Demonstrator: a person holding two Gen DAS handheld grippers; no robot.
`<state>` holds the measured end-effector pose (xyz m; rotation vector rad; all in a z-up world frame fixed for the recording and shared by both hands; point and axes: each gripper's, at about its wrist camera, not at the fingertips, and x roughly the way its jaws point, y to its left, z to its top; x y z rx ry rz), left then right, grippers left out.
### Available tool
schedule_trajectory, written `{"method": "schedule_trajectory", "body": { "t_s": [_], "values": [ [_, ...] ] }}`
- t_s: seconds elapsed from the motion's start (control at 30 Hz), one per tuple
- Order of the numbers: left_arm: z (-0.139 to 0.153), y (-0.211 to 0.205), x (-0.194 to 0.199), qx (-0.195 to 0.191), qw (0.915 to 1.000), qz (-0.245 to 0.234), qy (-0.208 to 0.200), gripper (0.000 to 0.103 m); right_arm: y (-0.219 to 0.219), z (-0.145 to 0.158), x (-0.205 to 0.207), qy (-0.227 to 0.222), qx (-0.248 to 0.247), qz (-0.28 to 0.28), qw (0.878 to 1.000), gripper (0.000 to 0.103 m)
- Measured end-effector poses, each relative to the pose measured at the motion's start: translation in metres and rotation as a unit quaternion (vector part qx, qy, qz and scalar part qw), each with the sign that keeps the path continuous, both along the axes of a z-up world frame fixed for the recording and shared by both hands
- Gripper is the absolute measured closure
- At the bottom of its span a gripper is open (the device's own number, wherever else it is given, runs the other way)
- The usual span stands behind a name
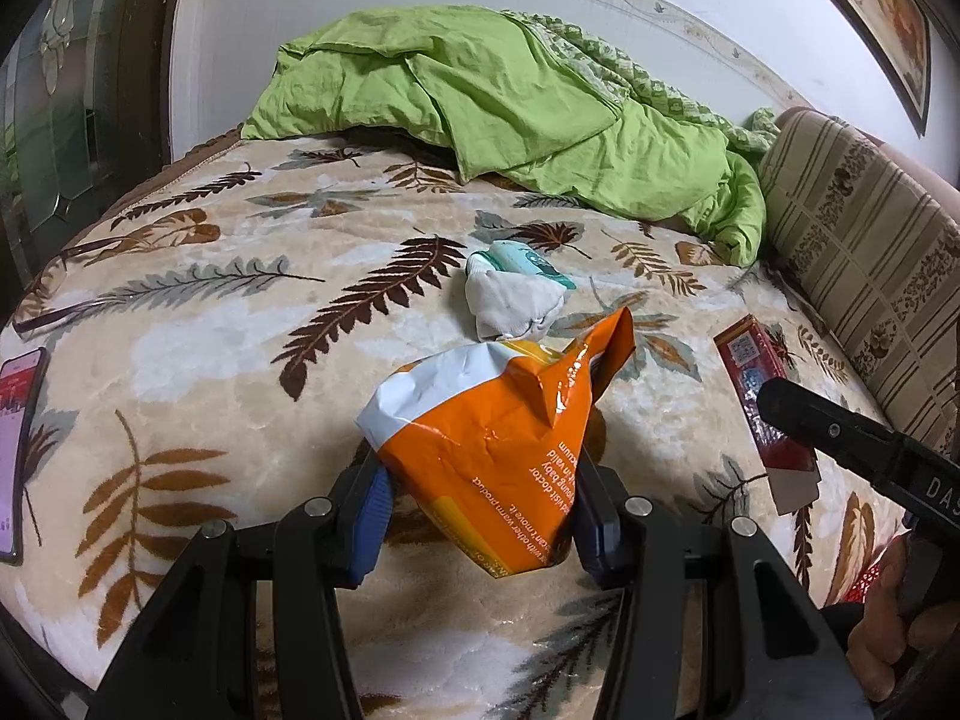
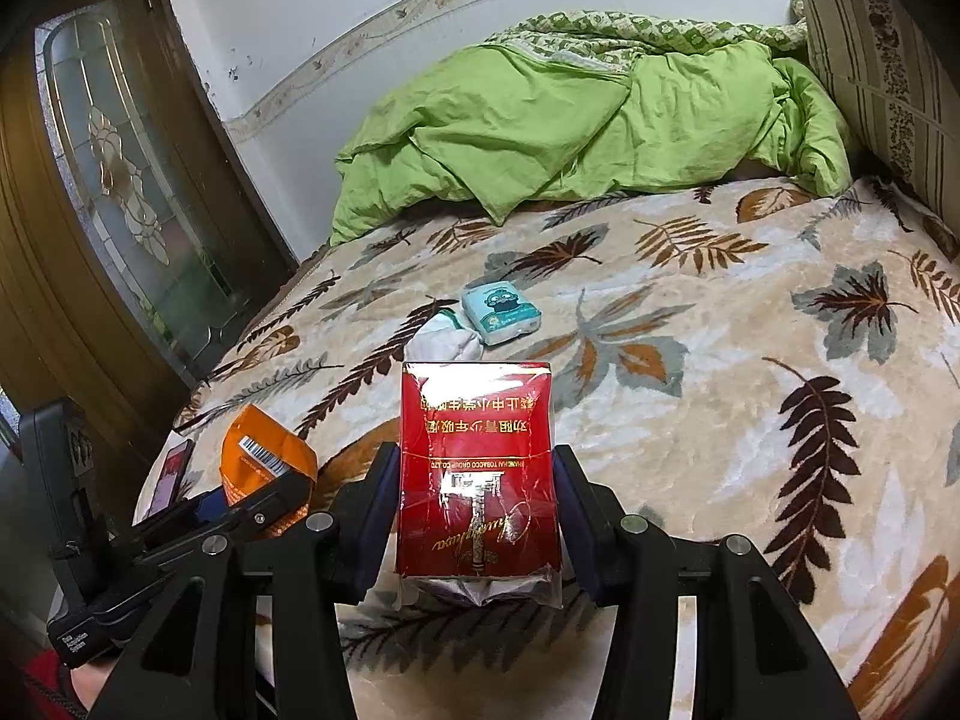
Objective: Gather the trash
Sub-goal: 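Lift the orange bag and red cigarette box off the bed with both tools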
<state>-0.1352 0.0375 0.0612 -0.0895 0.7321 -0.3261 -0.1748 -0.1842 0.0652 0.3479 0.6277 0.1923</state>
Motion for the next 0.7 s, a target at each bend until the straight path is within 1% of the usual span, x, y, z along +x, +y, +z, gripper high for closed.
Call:
{"method": "schedule_trajectory", "body": {
  "t_s": [0.3, 0.7],
  "values": [
    [-0.0037, -0.0085, -0.0004, -0.003, 0.9999, -0.008, 0.006, 0.053, 0.0004, -0.0004, 0.0012, -0.001, 0.004, 0.001, 1.000, 0.050],
    [-0.0023, -0.0068, -0.0022, -0.006, 0.9999, -0.008, 0.007, 0.053, 0.0091, 0.0037, -0.0046, -0.009, 0.004, 0.012, 1.000, 0.050]
  ]
}}
